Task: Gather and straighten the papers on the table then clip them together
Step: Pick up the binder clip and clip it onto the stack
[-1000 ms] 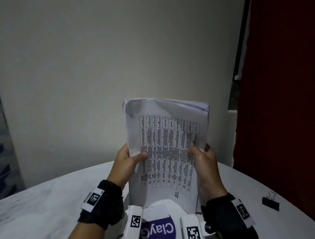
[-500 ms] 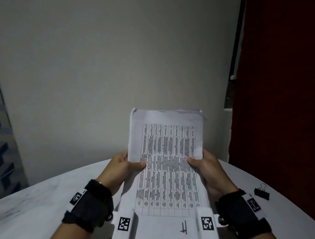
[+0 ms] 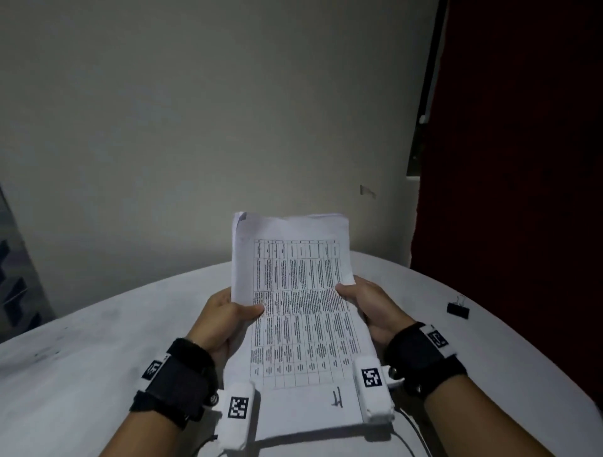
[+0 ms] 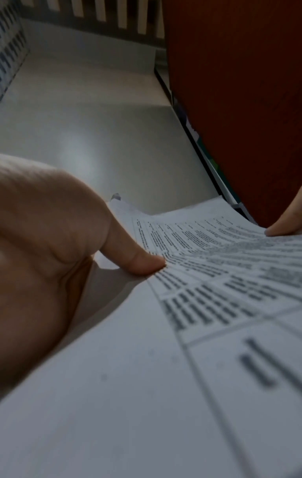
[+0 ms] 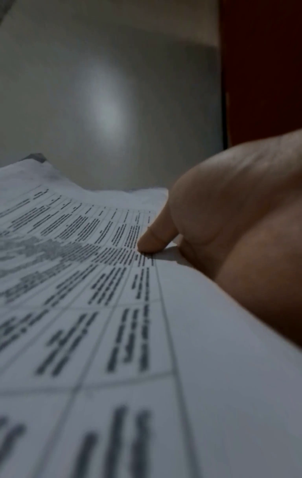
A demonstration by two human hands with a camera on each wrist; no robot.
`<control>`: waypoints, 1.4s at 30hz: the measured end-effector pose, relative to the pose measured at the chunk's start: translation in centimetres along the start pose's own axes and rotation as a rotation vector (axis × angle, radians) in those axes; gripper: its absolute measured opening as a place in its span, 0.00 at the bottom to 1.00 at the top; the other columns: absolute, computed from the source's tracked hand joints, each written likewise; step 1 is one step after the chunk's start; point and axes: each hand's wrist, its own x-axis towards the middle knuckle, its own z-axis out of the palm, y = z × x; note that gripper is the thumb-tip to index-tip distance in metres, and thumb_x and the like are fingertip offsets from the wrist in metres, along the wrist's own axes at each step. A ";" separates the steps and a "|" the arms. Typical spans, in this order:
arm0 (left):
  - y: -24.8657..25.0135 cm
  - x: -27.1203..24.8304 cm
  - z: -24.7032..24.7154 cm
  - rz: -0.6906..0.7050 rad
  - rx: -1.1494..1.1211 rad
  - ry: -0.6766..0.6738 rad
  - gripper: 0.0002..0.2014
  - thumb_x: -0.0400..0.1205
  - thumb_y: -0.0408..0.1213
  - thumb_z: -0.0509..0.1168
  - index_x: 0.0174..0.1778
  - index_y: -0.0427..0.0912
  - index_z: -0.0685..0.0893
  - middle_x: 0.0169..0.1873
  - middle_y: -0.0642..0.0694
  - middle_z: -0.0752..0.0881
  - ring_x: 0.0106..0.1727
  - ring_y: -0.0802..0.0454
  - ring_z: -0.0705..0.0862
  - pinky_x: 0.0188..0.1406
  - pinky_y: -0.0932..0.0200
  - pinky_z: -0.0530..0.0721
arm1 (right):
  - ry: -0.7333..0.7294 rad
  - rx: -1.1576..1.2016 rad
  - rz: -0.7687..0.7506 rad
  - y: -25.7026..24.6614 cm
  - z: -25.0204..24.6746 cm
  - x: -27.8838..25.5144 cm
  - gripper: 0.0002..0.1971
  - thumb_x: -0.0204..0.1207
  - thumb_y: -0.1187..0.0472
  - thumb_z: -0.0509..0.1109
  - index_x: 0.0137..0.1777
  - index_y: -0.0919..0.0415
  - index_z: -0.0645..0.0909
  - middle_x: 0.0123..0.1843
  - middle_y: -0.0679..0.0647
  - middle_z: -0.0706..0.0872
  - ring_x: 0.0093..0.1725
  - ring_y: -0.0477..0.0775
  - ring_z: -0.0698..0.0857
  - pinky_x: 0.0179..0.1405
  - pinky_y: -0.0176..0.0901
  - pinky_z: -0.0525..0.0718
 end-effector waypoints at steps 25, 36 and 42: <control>-4.1 0.4 -1.5 -0.054 -0.069 -0.040 0.18 0.78 0.12 0.66 0.64 0.25 0.83 0.61 0.28 0.89 0.67 0.27 0.86 0.72 0.32 0.81 | 0.653 -1.283 0.126 -0.4 -22.0 3.5 0.32 0.84 0.57 0.69 0.86 0.63 0.65 0.81 0.66 0.75 0.77 0.69 0.77 0.73 0.52 0.77; -3.8 -0.3 -0.5 -0.029 -0.052 -0.067 0.16 0.79 0.13 0.66 0.61 0.28 0.85 0.56 0.33 0.93 0.59 0.35 0.91 0.51 0.53 0.91 | 0.678 -1.363 0.213 -1.2 -21.6 2.6 0.14 0.80 0.60 0.76 0.59 0.70 0.83 0.65 0.68 0.87 0.61 0.68 0.86 0.56 0.49 0.83; -3.8 -0.4 -0.3 -0.033 -0.058 -0.076 0.15 0.79 0.13 0.66 0.59 0.28 0.85 0.53 0.34 0.93 0.55 0.37 0.92 0.50 0.52 0.92 | 0.596 -1.391 0.225 -2.4 -20.2 2.0 0.14 0.73 0.56 0.82 0.48 0.63 0.83 0.57 0.64 0.88 0.52 0.65 0.86 0.43 0.47 0.84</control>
